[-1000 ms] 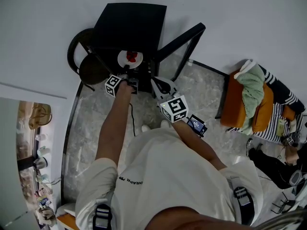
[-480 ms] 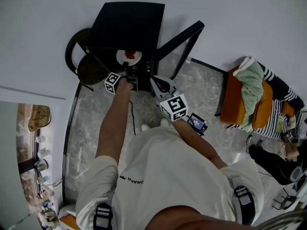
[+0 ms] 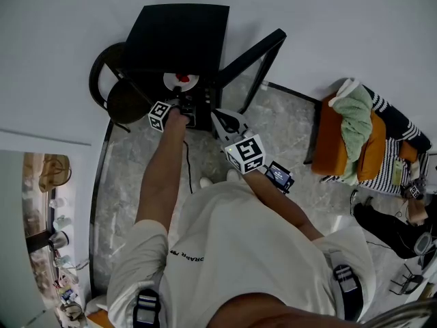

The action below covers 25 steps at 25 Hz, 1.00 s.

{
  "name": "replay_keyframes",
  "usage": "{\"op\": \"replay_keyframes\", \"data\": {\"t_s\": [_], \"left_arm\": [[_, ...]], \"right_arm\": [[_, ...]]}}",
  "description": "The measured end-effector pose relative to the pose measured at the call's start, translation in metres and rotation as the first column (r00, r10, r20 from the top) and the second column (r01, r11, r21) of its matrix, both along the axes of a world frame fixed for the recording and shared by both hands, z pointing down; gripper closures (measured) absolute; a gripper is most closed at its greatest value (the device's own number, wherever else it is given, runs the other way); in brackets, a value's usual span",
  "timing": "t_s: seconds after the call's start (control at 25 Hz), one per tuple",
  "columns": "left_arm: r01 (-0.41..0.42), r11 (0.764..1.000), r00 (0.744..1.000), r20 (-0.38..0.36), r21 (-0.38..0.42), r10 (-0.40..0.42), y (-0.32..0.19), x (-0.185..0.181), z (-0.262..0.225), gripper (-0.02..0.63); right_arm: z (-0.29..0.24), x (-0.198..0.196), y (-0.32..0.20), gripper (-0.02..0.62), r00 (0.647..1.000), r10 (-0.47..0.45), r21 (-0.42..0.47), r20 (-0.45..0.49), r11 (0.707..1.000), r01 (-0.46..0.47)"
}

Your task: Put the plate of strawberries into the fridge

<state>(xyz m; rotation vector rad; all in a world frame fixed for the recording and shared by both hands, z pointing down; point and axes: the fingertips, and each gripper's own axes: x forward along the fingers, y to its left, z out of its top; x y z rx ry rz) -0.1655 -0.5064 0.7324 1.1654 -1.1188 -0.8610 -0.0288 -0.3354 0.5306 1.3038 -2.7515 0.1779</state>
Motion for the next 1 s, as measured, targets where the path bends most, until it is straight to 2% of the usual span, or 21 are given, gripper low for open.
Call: {"op": "replay_keyframes", "data": {"t_s": [0.2, 0.44, 0.72, 0.8, 0.88, 1.0], "left_arm": [[0.017, 1.0, 1.0, 0.01, 0.016, -0.017, -0.0018, -0.0001, -0.001, 0.594], [0.049, 0.998, 0.999, -0.014, 0.035, -0.048, -0.0062, 0.0019, -0.0008, 0.594], [0.023, 0.999, 1.0, -0.006, 0.045, -0.023, -0.0073, 0.0072, -0.0035, 0.592], [0.03, 0.997, 1.0, -0.008, 0.064, -0.029, -0.0054, 0.0065, -0.0061, 0.57], [0.04, 0.996, 0.999, -0.004, 0.08, -0.04, -0.004, 0.0046, -0.0075, 0.518], [0.06, 0.994, 0.998, -0.009, 0.091, -0.06, -0.0009, 0.0019, -0.0093, 0.489]], "right_arm": [[0.0007, -0.0039, 0.0009, 0.584, 1.0, -0.007, -0.005, 0.0, 1.0, 0.007], [-0.0006, -0.0031, 0.0016, 0.584, 1.0, -0.006, -0.006, -0.002, 1.0, 0.006], [0.0029, -0.0012, -0.0009, 0.584, 1.0, -0.003, -0.014, -0.002, 1.0, 0.003], [0.0022, -0.0017, 0.0, 0.584, 1.0, -0.005, -0.016, -0.002, 1.0, 0.005], [0.0028, -0.0028, 0.0005, 0.584, 1.0, -0.009, -0.015, -0.001, 1.0, 0.009], [0.0028, -0.0035, 0.0012, 0.584, 1.0, -0.013, -0.013, 0.0, 1.0, 0.013]]}}
